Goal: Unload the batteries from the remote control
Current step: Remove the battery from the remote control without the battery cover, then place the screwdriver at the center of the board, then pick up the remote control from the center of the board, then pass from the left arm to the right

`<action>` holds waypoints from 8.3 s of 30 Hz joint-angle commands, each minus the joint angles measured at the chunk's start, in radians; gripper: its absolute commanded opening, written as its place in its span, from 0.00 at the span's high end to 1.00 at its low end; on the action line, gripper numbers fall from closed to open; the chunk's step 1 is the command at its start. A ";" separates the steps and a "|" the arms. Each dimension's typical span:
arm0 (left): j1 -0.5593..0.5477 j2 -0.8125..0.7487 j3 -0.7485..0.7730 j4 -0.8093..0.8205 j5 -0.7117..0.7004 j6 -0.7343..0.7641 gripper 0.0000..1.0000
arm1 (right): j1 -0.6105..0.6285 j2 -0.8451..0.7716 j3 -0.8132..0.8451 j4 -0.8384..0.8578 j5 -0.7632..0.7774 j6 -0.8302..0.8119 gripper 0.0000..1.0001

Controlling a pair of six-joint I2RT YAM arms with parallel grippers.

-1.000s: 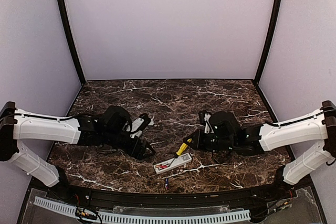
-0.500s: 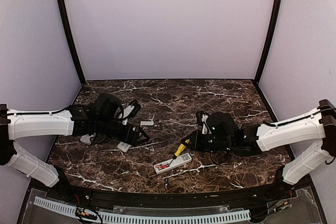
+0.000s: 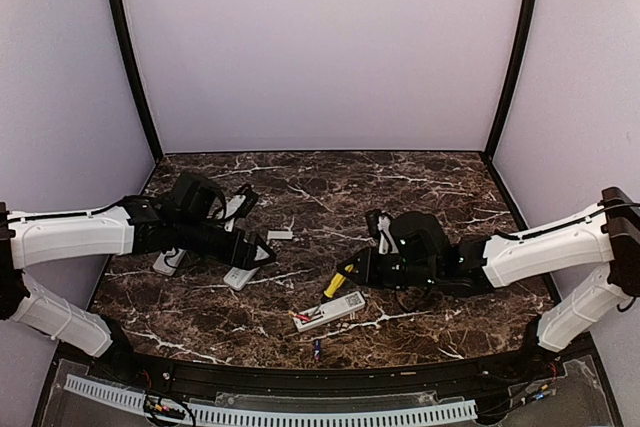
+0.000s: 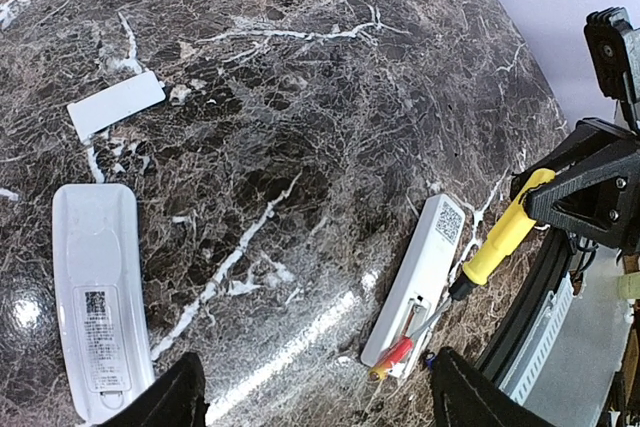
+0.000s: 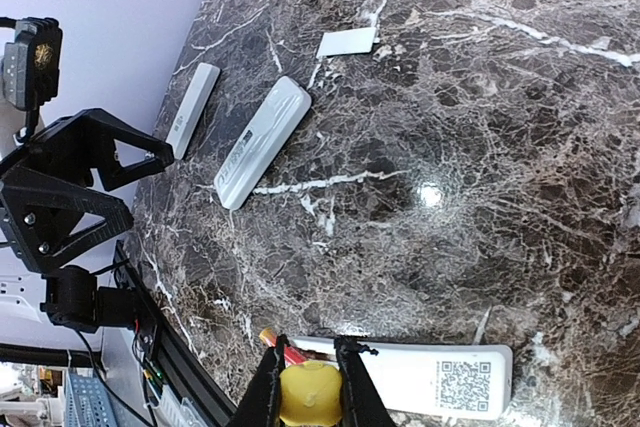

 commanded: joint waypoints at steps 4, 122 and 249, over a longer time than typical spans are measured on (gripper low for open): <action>0.024 -0.023 0.014 -0.032 0.025 0.023 0.24 | 0.011 0.040 0.048 0.066 -0.059 -0.036 1.00; 0.035 0.306 0.075 -0.219 -0.339 0.024 0.23 | -0.513 -0.139 -0.022 -0.031 -0.076 -0.198 0.17; -0.223 0.051 0.310 -0.192 -0.368 0.635 0.74 | -0.224 0.080 0.338 -0.012 -0.565 -0.273 0.29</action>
